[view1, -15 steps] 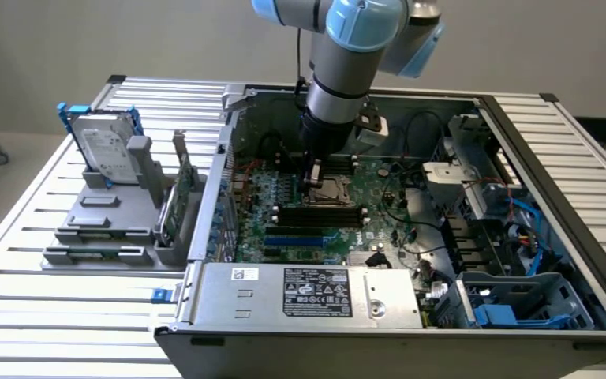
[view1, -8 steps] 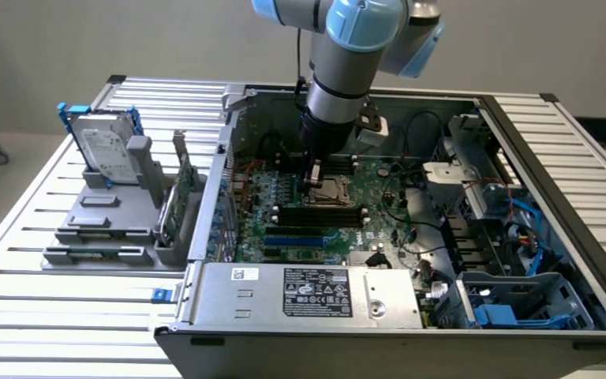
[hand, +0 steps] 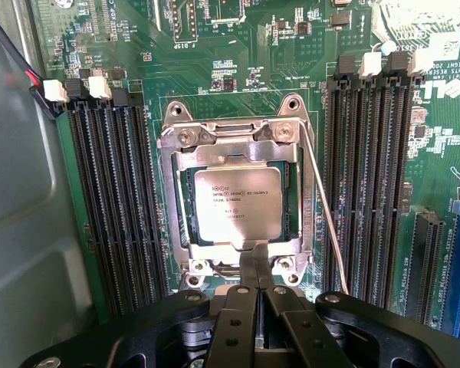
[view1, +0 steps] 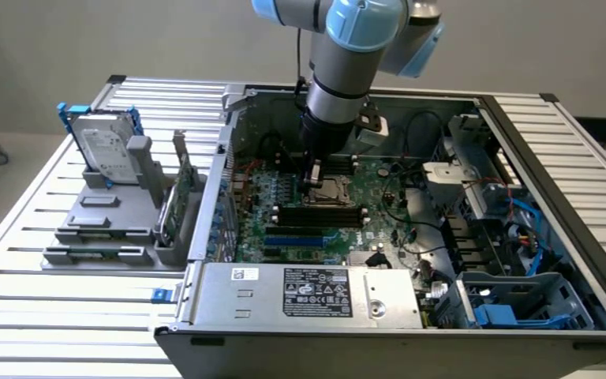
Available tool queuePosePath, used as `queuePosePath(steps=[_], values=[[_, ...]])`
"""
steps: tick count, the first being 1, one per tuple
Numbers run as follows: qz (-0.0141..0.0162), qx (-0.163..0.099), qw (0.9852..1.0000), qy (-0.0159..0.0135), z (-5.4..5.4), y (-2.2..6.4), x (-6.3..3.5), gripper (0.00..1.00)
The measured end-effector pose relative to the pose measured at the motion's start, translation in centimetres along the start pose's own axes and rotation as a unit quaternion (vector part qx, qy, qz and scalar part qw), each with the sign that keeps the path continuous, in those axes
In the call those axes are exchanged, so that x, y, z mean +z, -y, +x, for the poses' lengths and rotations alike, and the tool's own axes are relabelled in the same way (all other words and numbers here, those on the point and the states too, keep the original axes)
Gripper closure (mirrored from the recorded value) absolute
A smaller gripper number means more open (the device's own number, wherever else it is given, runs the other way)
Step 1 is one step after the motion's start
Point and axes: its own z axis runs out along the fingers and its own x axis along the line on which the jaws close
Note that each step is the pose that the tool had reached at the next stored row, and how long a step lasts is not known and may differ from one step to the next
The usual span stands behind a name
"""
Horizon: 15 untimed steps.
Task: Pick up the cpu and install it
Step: 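Install the first cpu locking lever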
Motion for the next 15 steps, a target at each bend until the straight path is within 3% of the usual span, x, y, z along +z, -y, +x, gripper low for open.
queuePosePath(steps=[15], values=[[-0.0001,0.0,1.0,0.0,0.0,0.0,0.0,0.89]])
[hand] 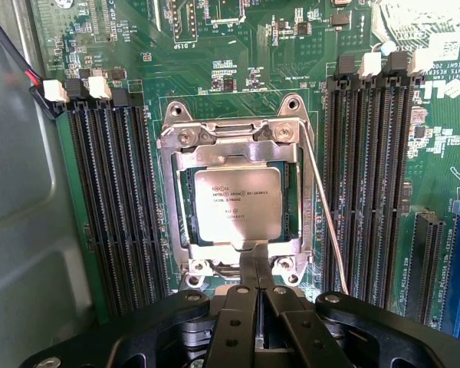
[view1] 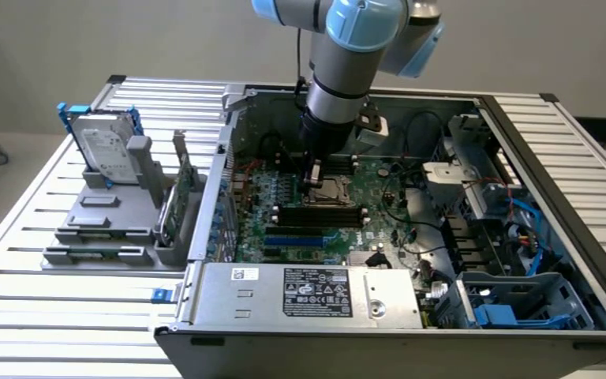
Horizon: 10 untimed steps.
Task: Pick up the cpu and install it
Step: 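Install the first cpu locking lever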
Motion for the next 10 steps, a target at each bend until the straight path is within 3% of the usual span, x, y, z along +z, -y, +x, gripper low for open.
queuePosePath(steps=[10], values=[[0.0,0.0,1.0,0.0,0.0,0.0,0.0,0.89]])
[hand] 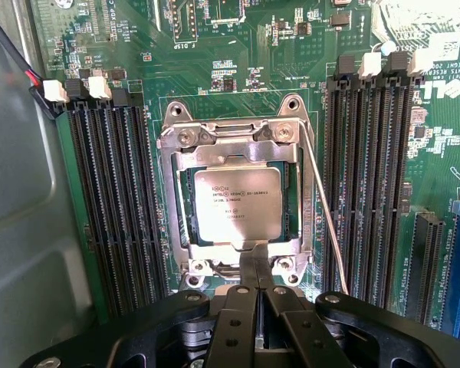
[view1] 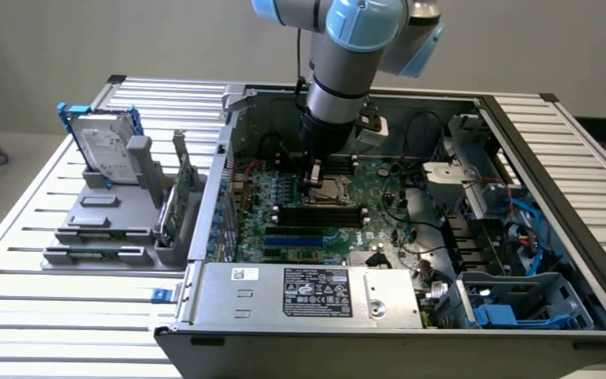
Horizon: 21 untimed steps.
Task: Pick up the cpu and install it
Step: 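Install the first cpu locking lever, then install the second cpu locking lever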
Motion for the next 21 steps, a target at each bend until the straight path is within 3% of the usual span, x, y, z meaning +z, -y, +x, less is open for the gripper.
queuePosePath(steps=[7,10,11,13,21], values=[[0.0,0.0,1.0,0.0001,0.0,0.02,-0.06,0.89],[-0.0014,0.0,1.0,-0.001,0.0,0.06,-0.41,0.89],[-0.0025,0.0,1.0,-0.0017,0.1,0.06,-0.64,0.89],[-0.0013,0.0,1.0,-0.0007,0.1,0.2,-1.36,0.89],[-0.0012,0.0,1.0,-0.0005,0.2,0.67,-3.98,0.89]])
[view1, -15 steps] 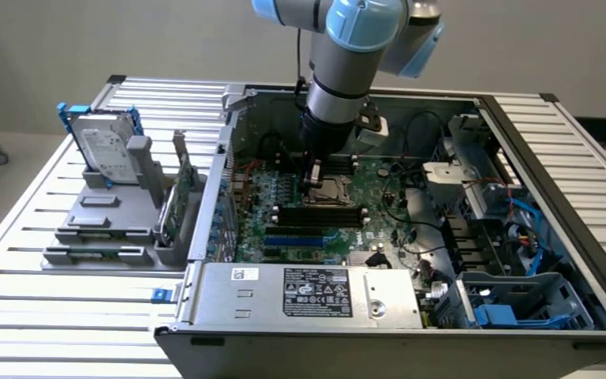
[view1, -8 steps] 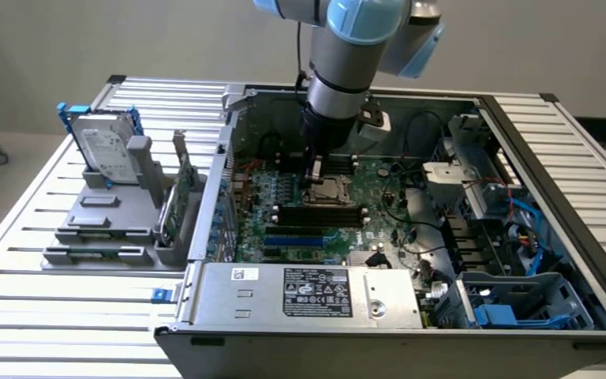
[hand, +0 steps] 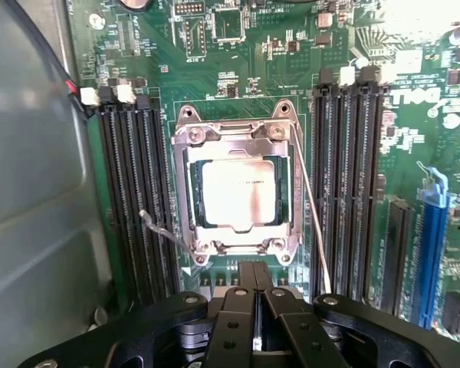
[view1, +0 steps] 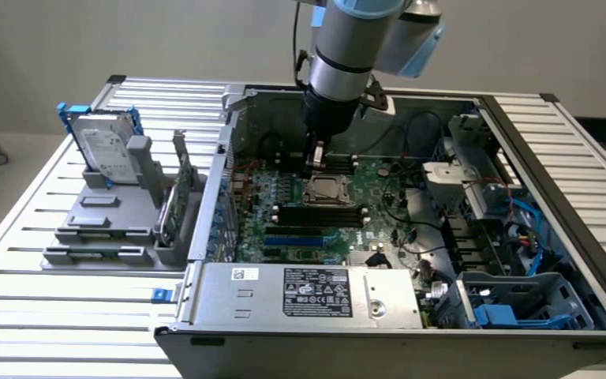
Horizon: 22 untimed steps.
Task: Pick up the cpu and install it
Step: 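Install the second cpu locking lever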
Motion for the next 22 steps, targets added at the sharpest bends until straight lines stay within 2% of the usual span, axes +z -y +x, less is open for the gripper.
queuePosePath(steps=[3,22], values=[[0.0,0.0,1.0,0.0,0.06,0.17,-1.0,0.89],[0.0,0.0,1.0,0.0,0.06,0.17,-1.05,0.89]])
